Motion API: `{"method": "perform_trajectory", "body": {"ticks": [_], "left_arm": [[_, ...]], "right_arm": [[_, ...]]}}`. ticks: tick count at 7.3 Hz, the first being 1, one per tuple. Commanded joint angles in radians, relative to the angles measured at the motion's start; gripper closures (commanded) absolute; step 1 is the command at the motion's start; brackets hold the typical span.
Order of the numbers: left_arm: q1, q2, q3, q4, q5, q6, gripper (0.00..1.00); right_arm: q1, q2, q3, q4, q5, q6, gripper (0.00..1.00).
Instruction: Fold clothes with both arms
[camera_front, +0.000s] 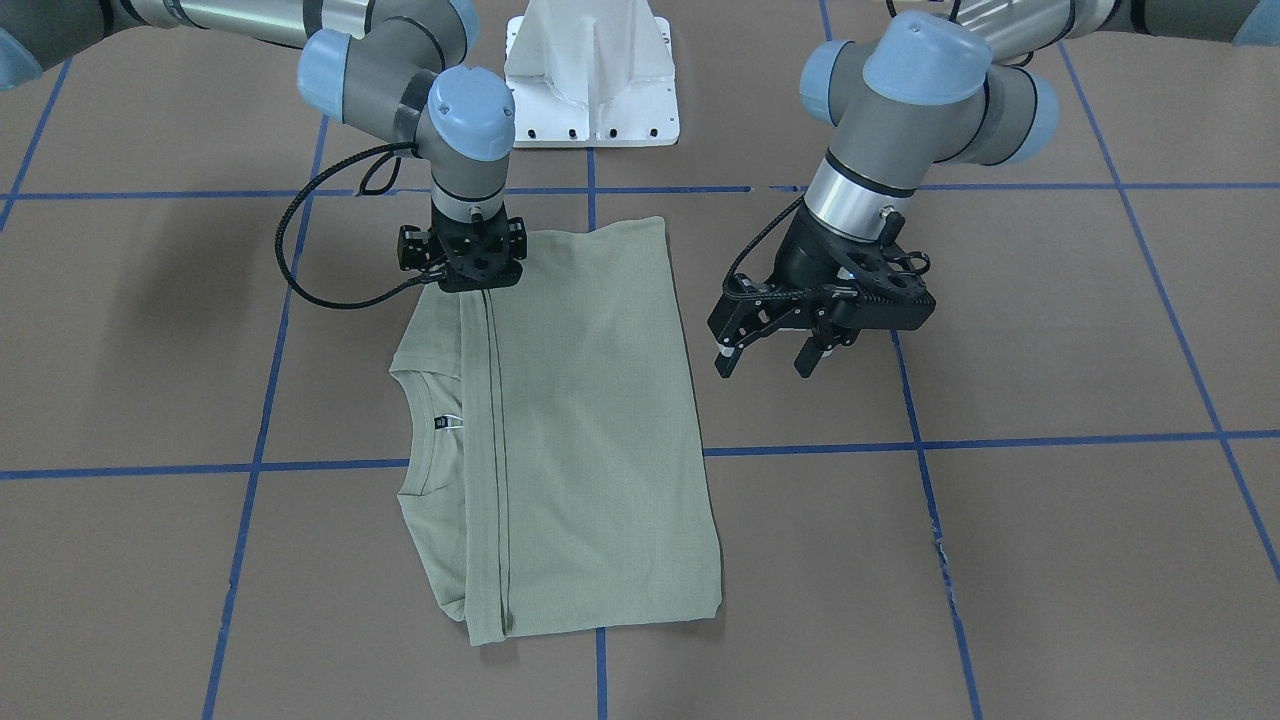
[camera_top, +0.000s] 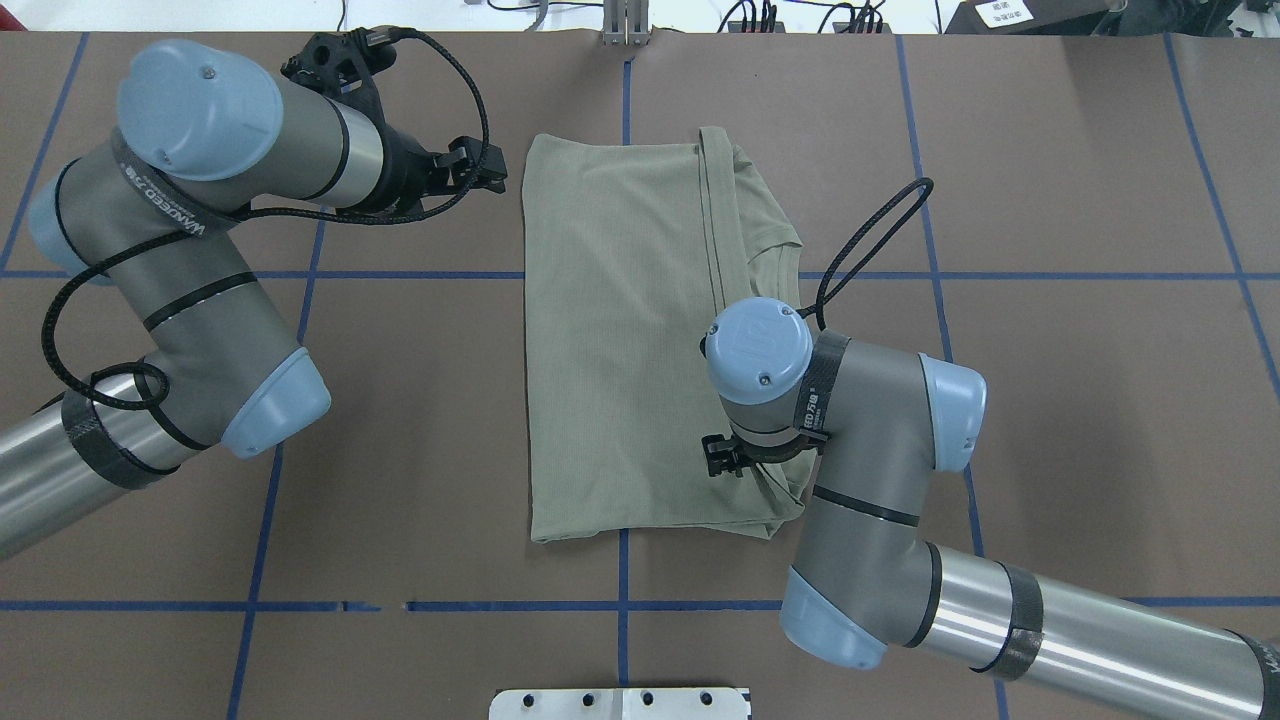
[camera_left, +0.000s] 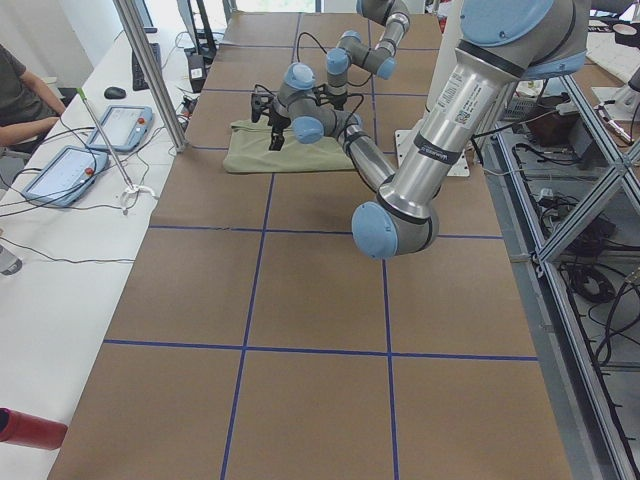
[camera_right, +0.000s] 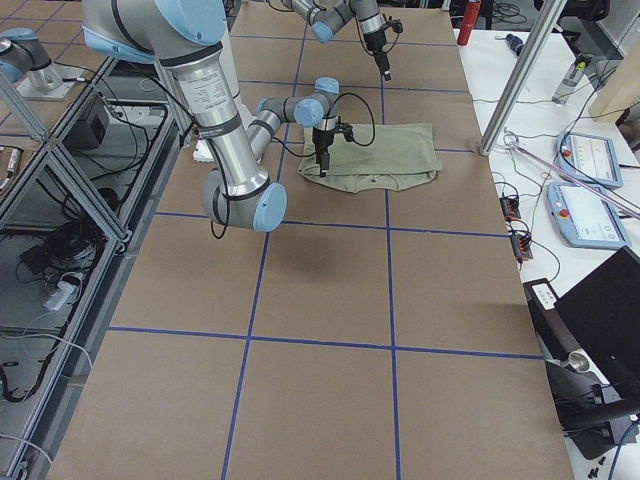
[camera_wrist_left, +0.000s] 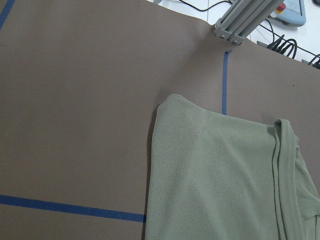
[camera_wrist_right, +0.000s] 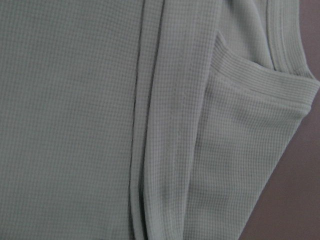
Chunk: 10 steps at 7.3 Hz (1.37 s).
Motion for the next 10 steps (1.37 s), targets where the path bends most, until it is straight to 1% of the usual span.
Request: {"method": "perform_trajectory", "body": {"ticks": [1,4,6,8,9,10], "left_arm": [[0.0,-0.001,-0.002,-0.001,0.0,-0.001,0.0],[0.005,-0.001,0.001,-0.001,0.0,-0.004,0.0],[0.037,-0.004,0.01,-0.002,0.002,-0.039,0.0],[0.04,-0.014,0.005,-0.002,0.003,-0.077,0.0],[0.045,-0.014,0.001,-0.001,0.003,-0.077,0.0],[0.043,-0.014,-0.001,-0.002,0.003,-0.074,0.0]], "right_arm": [[-0.002,-0.01,-0.003,-0.005,-0.001,-0.003,0.0],[0.008,-0.042,-0.003,-0.005,-0.001,-0.006,0.0],[0.048,-0.096,0.052,-0.005,0.011,-0.07,0.0],[0.053,-0.206,0.095,0.005,0.002,-0.096,0.0],[0.058,-0.205,0.13,0.002,0.005,-0.096,0.0],[0.096,-0.194,0.16,-0.005,0.019,-0.098,0.0]]}}
